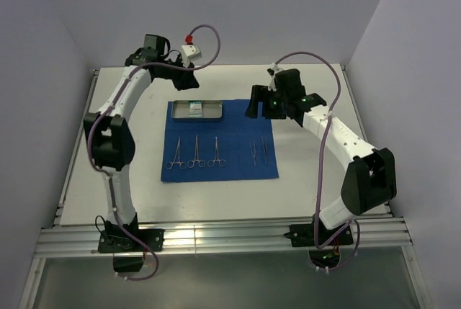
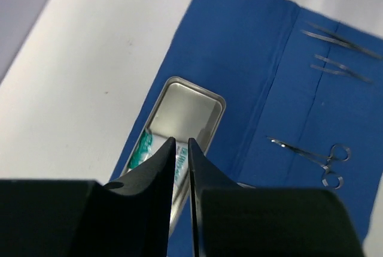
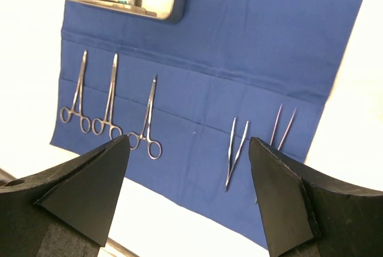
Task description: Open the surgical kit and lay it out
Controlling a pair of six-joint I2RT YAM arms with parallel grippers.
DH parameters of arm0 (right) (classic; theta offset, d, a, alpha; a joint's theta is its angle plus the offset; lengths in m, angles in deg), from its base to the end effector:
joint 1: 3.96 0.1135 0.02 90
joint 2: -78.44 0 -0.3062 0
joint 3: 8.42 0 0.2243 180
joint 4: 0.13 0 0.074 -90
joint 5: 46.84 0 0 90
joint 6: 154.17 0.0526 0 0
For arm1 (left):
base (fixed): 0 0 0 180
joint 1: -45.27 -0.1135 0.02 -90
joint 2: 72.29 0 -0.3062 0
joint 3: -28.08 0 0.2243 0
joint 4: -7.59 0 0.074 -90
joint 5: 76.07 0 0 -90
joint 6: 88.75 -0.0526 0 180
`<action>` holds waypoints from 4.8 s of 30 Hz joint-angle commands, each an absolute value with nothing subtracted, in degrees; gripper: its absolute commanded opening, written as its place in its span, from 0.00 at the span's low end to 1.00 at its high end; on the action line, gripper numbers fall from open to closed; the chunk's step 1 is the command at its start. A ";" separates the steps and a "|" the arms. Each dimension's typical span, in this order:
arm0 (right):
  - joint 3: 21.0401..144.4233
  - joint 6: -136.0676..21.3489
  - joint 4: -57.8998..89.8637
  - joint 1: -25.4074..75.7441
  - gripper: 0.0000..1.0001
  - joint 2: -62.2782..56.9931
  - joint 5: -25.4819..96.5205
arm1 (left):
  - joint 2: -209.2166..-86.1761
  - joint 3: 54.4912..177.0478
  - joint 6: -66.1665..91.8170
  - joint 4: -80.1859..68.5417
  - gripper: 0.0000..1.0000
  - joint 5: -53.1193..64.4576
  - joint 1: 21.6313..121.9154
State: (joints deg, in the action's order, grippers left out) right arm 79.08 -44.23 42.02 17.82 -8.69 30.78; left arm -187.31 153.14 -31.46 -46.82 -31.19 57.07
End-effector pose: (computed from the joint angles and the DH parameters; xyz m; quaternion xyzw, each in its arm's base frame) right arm 0.2953 0.1301 0.3372 -0.0586 0.9066 0.2366 0.3444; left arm 0.4327 -0.1285 0.3524 0.4601 0.7315 -0.2828 0.4163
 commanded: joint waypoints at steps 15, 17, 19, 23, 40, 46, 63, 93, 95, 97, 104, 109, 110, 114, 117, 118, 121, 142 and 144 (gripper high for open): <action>77.06 -45.63 39.64 13.36 0.88 -7.52 22.42 | -204.65 159.35 -44.28 -52.14 0.22 -36.87 60.30; 76.97 -45.37 39.64 13.36 0.88 -7.69 22.07 | -205.88 160.05 -45.85 -54.05 0.22 -36.96 60.74; 76.88 -45.10 39.64 13.18 0.88 -7.78 21.72 | -206.41 160.58 -47.00 -54.59 0.22 -35.47 61.27; 76.71 -44.58 39.64 13.00 0.88 -7.61 21.10 | -206.24 158.39 -47.53 -52.23 0.22 -32.48 61.89; 76.09 -43.26 39.73 12.57 0.88 -8.48 20.84 | -209.40 161.11 -57.46 -60.40 0.24 -26.50 62.50; 76.18 -42.82 39.91 12.13 0.88 -9.54 19.96 | -209.75 159.79 -55.54 -57.24 0.18 -23.43 62.68; 75.83 -42.55 39.91 11.95 0.88 -9.45 18.38 | -200.71 157.86 -50.71 -47.84 0.21 -27.11 62.59; 76.88 -41.94 40.61 11.95 0.88 -11.03 19.87 | -186.37 134.92 6.43 -24.18 0.49 6.63 59.60; 76.71 -41.94 40.61 12.04 0.88 -11.12 19.87 | -186.90 135.44 6.95 -24.62 0.49 7.16 59.69; 76.88 -42.20 40.87 11.95 0.88 -11.21 19.96 | -187.42 135.97 8.54 -25.58 0.50 6.90 59.69; 77.06 -43.25 41.05 11.95 0.88 -11.12 18.64 | -187.87 141.33 -8.03 -37.06 0.43 -5.64 58.99; 76.88 -43.43 40.88 11.95 0.88 -11.12 17.59 | -190.22 146.23 -27.29 -47.81 0.33 -11.03 57.32; 76.80 -43.26 40.87 11.95 0.88 -11.21 17.50 | -191.11 147.21 -32.19 -51.66 0.33 -11.81 56.97; 76.71 -43.17 40.79 11.95 0.88 -11.30 17.23 | -195.33 151.70 -42.42 -58.70 0.32 -14.54 55.38; 76.53 -43.17 40.79 11.95 0.87 -11.21 17.06 | -198.66 154.34 -47.70 -60.91 0.32 -15.16 54.68; 76.53 -43.08 40.96 11.95 0.87 -11.30 16.97 | -199.37 155.65 -48.93 -61.45 0.32 -15.16 54.50; 76.44 -43.08 40.96 11.95 0.87 -11.47 16.97 | -202.18 159.07 -54.37 -65.03 0.32 -16.91 54.06; 76.53 -42.64 41.23 11.95 0.87 -12.26 16.62 | -207.82 162.52 -62.48 -69.37 0.32 -25.01 53.80; 76.44 -42.73 41.23 11.95 0.87 -12.09 16.62 | -208.08 162.34 -62.73 -69.27 0.32 -24.92 53.80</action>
State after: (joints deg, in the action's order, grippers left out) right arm 76.02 -42.57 41.63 12.38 -12.02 17.16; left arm -208.08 162.67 -61.06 -70.08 -22.98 53.83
